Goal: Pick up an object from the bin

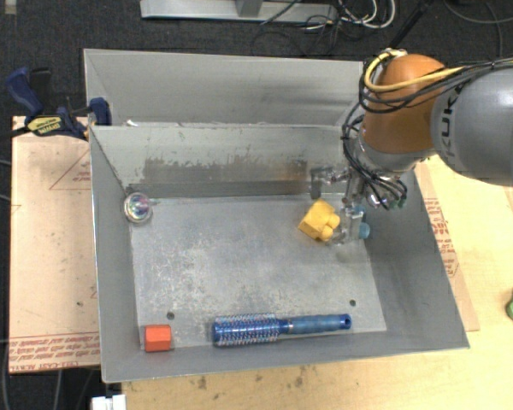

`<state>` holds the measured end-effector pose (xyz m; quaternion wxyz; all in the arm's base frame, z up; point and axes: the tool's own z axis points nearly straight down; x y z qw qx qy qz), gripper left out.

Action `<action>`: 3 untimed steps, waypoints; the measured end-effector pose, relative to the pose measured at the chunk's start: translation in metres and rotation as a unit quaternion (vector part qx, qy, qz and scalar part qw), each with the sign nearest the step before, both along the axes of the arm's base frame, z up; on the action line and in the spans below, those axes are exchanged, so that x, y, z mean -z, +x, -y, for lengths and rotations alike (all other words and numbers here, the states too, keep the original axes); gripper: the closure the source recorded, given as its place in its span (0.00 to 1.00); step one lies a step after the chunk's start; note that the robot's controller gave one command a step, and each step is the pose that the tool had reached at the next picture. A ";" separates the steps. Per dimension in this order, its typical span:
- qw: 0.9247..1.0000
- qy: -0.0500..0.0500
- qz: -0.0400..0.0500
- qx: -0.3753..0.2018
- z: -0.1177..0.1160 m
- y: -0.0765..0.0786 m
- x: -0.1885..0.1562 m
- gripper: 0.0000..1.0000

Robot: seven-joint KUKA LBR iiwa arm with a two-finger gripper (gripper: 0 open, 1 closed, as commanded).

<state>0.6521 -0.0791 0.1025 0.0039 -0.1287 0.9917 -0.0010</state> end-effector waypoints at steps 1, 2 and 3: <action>0.999 0.002 -0.001 0.040 -0.006 0.004 0.002 0.00; 0.998 0.002 -0.004 0.066 -0.011 0.001 0.034 0.00; 0.998 0.002 -0.003 0.066 -0.011 0.001 0.034 0.00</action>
Offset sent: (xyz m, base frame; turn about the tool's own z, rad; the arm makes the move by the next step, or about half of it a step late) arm 0.0025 0.0046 -0.0025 0.0798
